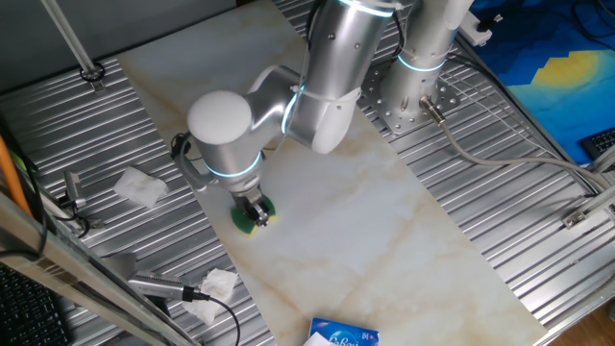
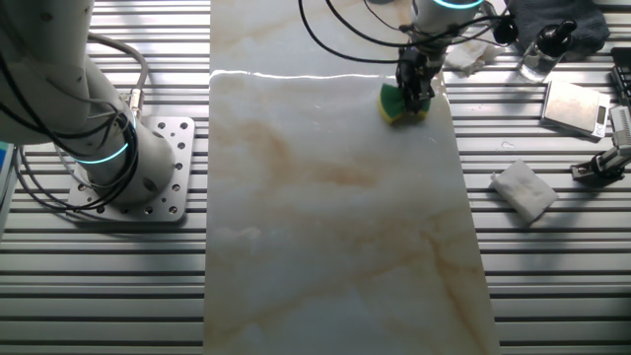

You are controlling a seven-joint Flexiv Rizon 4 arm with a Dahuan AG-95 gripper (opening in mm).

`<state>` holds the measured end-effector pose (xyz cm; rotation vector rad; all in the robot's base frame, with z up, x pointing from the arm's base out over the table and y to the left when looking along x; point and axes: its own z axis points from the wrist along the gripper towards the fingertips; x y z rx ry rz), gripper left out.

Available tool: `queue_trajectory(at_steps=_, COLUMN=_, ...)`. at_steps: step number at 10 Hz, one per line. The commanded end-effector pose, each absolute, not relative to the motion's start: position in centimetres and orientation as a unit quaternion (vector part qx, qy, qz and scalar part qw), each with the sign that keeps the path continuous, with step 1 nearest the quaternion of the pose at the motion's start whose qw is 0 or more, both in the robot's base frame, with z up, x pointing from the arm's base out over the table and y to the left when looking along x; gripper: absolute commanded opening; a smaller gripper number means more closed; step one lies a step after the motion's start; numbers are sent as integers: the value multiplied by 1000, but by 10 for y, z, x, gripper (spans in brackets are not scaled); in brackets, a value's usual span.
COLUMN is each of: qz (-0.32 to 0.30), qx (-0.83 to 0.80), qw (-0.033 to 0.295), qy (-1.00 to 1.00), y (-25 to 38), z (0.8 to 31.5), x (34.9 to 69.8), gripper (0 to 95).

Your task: Clean the tabletop with a sponge

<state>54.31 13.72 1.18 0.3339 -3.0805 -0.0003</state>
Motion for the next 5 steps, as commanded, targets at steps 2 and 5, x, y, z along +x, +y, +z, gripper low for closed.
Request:
queue_trajectory(at_steps=2, qz=-3, qx=127, qw=18, qy=-992, y=115, z=10, x=542, gripper=380)
queue_trajectory(at_steps=5, qz=-4, qx=143, qw=14, qy=-990, y=95, z=9, x=542, gripper=380)
